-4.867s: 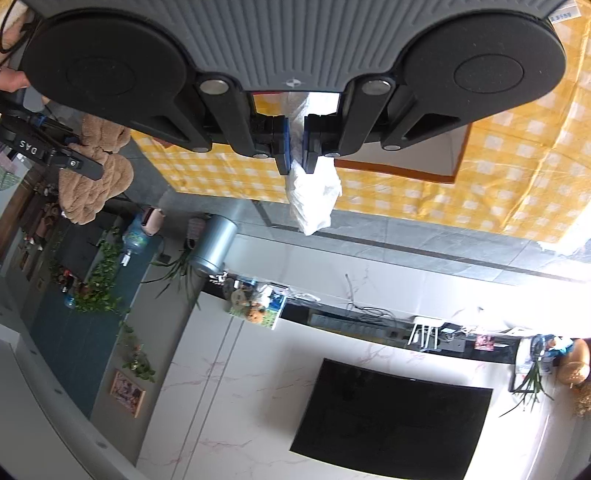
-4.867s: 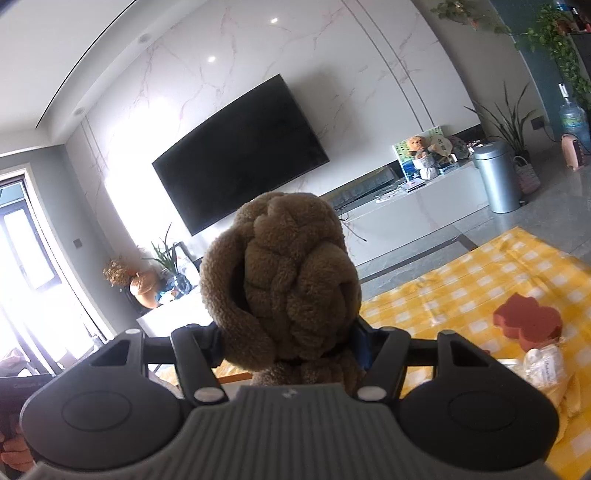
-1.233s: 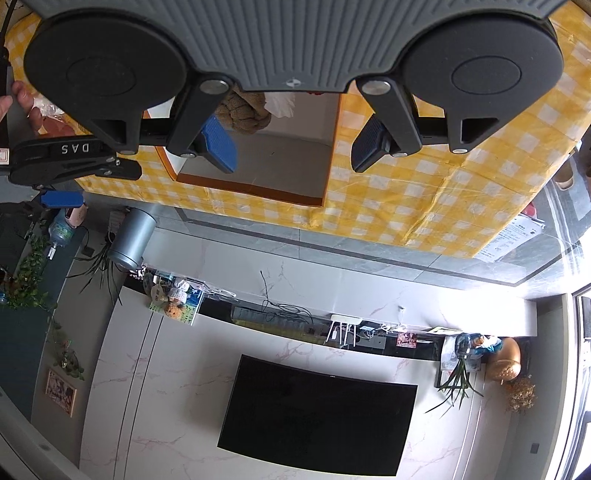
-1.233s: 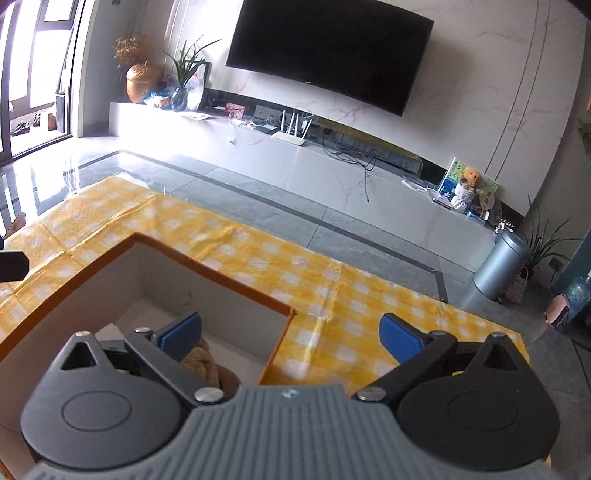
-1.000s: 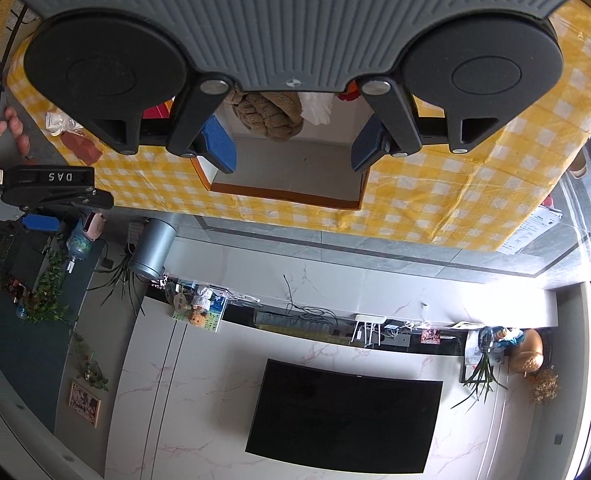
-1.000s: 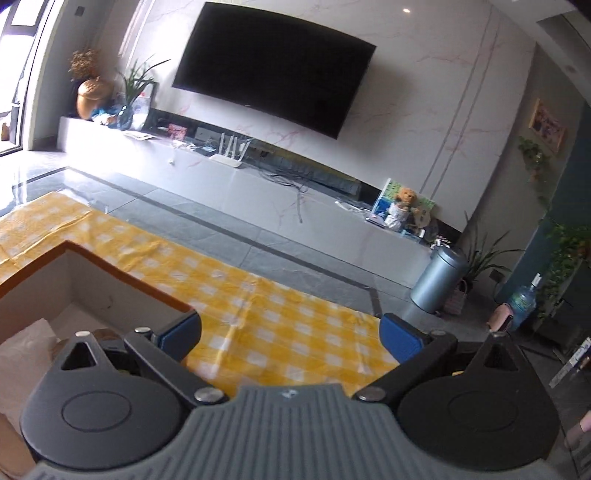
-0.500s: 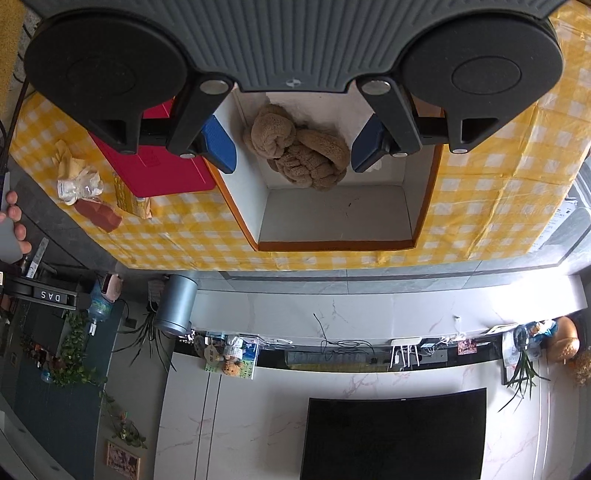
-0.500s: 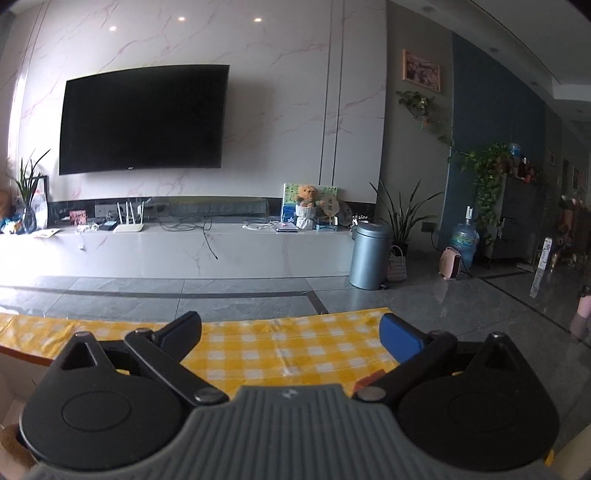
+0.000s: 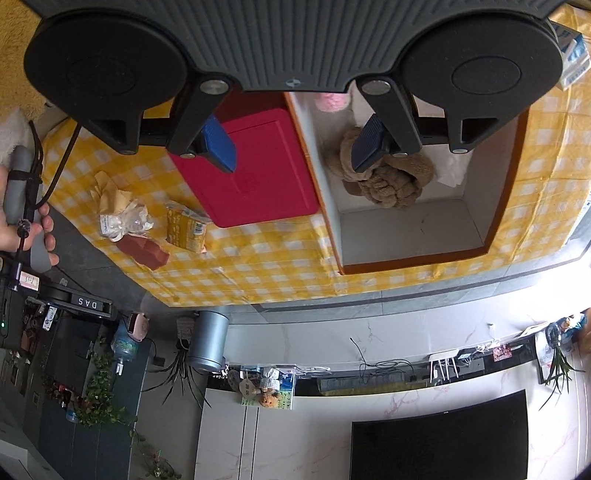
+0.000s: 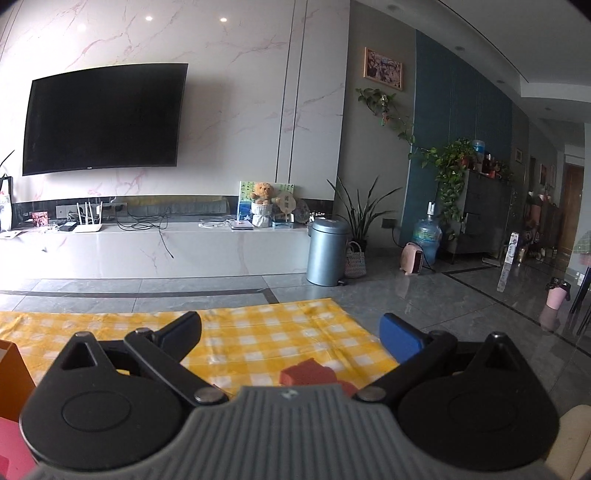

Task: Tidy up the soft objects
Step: 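Move both open tools back toward the remaining items on the checked cloth, then grasp the yellow cloth with the right tool while the left tool reaches toward the snack packet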

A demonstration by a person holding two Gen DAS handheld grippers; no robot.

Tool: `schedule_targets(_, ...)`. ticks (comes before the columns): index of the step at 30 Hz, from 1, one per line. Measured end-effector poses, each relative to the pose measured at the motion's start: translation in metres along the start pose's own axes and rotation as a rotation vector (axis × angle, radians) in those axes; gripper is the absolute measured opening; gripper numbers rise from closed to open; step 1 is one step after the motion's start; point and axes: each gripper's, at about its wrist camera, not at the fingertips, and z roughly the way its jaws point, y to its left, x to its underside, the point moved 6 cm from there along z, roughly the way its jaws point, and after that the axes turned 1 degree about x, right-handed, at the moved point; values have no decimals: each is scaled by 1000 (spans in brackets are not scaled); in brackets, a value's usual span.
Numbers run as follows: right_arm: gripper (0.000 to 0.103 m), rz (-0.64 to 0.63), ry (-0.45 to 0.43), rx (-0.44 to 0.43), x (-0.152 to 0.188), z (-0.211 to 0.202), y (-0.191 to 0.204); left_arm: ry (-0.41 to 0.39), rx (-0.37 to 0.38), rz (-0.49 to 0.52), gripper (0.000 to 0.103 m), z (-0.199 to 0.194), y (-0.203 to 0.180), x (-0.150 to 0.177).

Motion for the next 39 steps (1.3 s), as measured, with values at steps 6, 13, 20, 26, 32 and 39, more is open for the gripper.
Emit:
schedule_targets(6,101,19,3,85,12,6,-39,63,13,0,84,17,-35,-9)
schedule_targets(13,101,61,90,175,34,26,-88,66,31,129,84,46,-97,-17)
schedule_targets(20,101,80,275,52,68,48,-99,213,47,151,84,99,-134,-17)
schedule_targets(26,101,220,412,-16,96,64,-94,296,20,242,84,134,-157,-12)
schedule_targets(32,101,282,585,-57,129,94,-87,339,-19,360,84,162,-174,-15)
schedule_targets(39,101,87,639,-132,154,109,-65,372,-33,375,84,171,-180,-18)
